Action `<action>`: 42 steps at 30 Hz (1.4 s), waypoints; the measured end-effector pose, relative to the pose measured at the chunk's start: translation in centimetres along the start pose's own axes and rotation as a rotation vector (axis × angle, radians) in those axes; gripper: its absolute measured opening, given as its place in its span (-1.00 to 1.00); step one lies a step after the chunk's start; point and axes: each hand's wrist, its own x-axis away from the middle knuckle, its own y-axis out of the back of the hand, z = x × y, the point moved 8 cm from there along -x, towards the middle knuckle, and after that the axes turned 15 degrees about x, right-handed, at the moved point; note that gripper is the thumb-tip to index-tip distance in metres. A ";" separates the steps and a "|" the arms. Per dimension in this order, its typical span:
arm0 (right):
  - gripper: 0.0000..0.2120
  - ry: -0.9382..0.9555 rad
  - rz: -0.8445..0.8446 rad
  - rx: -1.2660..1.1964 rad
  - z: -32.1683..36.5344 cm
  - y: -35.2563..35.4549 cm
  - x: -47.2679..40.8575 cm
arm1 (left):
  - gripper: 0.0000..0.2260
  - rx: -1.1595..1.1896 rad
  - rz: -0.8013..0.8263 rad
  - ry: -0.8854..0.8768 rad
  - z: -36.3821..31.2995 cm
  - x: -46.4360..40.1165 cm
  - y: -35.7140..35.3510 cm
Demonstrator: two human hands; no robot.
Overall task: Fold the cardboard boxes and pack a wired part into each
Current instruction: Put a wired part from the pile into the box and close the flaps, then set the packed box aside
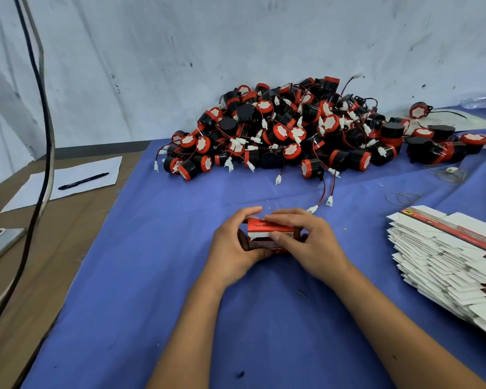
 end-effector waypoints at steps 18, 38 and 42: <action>-0.87 0.412 -0.143 0.677 3.3 -0.6 1.2 | -0.83 -0.528 -0.166 -0.474 -3.6 2.4 -1.2; -0.68 -0.248 -0.487 0.941 8.7 34.7 14.9 | -0.85 0.330 0.313 -0.472 -25.7 3.2 -27.8; -0.65 -0.666 -0.614 1.067 9.4 46.7 26.4 | -0.78 0.321 0.646 -0.561 -32.7 9.5 -41.6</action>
